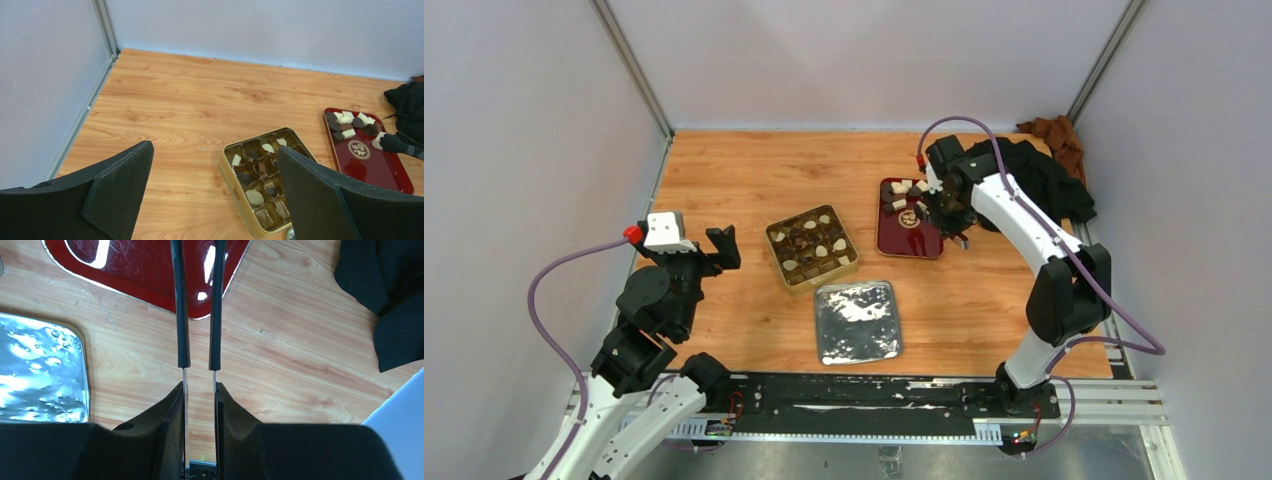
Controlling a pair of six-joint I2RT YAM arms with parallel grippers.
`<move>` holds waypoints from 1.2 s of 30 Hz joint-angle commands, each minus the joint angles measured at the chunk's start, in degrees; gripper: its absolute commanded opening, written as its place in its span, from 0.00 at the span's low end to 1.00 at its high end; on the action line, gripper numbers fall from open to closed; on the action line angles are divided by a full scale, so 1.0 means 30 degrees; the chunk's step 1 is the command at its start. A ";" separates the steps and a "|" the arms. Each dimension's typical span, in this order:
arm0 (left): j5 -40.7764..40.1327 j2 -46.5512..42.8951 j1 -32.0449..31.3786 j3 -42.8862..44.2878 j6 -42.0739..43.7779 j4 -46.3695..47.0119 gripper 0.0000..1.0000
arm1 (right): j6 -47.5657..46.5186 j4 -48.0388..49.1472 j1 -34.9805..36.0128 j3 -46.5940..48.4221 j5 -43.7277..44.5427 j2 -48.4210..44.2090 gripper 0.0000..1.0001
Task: Pack the chocolate
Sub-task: Pick up the fake chocolate from the plate, then place the fake chocolate in the packing box.
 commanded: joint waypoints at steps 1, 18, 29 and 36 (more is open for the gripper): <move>-0.0105 -0.0156 0.0099 -0.0182 -0.0041 0.0456 1.00 | -0.0080 -0.0731 0.0479 -0.0378 -0.0545 -0.1123 0.18; -0.0100 -0.0192 0.0119 -0.0182 -0.0041 0.0435 1.00 | -0.0086 -0.1992 0.4706 0.0473 -0.0878 -0.2825 0.18; -0.0101 -0.0261 0.0100 -0.0182 -0.0041 0.0413 1.00 | 0.0125 -0.2375 0.7503 0.1537 -0.1064 -0.2274 0.18; -0.0085 -0.0284 0.0099 -0.0182 -0.0041 0.0419 1.00 | 0.0056 -0.2497 0.8844 0.2287 -0.1056 -0.1121 0.18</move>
